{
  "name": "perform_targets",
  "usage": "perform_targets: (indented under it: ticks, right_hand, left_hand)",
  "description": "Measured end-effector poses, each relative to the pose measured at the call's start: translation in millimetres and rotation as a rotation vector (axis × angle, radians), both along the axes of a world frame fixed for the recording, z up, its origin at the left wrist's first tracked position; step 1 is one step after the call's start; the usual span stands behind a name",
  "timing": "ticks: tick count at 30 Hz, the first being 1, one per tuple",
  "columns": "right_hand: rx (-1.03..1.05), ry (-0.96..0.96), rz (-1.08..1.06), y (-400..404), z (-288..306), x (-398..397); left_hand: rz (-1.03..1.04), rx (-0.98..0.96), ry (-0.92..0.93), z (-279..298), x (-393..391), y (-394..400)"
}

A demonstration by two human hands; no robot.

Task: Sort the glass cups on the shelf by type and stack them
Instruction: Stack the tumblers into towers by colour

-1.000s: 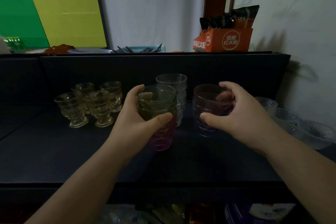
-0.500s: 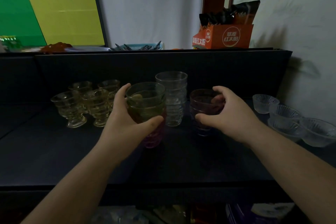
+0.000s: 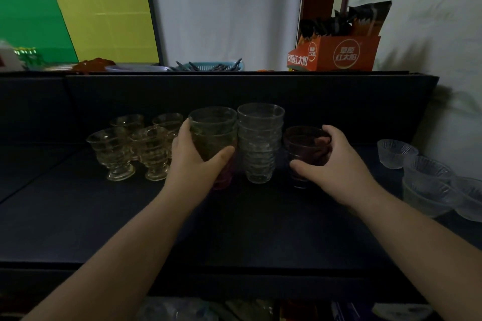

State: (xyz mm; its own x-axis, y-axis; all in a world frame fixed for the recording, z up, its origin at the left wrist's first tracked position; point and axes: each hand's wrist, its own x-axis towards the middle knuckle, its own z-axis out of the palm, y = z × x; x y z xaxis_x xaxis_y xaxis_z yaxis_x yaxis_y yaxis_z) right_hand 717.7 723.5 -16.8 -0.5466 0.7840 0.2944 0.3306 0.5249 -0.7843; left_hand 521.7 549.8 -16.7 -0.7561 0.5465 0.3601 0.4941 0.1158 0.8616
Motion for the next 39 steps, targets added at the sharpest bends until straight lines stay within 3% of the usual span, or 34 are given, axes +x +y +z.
perform_targets:
  ticks: [6, 20, 39]
  right_hand:
    - [-0.007, 0.012, -0.032, -12, -10, -11]
    - [-0.019, 0.189, -0.160, 6, -21, -44]
    - [-0.030, 0.171, -0.232, 40, -20, -77]
  left_hand:
    - [0.091, -0.058, 0.010, -18, 24, 9]
    - [0.143, 0.060, -0.039, -19, 9, 46]
    - [0.118, 0.004, -0.044, -16, -26, 85]
